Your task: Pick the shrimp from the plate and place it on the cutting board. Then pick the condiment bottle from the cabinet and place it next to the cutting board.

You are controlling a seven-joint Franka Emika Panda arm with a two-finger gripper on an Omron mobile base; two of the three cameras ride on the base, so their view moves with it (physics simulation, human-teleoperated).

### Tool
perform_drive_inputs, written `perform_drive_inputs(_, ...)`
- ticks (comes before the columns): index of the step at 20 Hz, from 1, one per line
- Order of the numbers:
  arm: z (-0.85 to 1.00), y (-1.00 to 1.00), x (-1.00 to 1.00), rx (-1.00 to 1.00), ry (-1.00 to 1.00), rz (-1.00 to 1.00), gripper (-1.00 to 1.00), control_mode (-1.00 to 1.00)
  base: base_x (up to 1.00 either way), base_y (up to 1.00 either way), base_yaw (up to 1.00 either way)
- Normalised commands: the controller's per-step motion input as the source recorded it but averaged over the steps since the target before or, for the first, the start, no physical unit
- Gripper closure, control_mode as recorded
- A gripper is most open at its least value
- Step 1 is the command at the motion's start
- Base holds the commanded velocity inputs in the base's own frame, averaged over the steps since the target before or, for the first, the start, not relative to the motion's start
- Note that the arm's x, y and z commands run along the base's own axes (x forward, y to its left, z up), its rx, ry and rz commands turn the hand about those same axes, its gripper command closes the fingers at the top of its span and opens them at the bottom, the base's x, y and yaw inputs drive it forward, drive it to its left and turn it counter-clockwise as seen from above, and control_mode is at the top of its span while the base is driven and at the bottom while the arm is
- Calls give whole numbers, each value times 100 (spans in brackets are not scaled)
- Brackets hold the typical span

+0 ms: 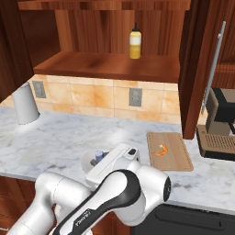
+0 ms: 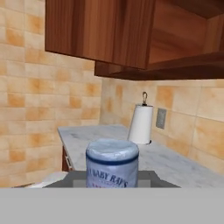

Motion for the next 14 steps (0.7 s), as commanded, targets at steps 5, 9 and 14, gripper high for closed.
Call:
perform_drive_inputs(5,-21,-5,25,3,-6,0,100,-100,0,0,0)
perform_drive_inputs(9,-23,-6,27,4,-8,0,100,-100,0,0,0)
perform_drive_inputs(14,-19,-7,18,2,-5,0,100,-100,0,0,0)
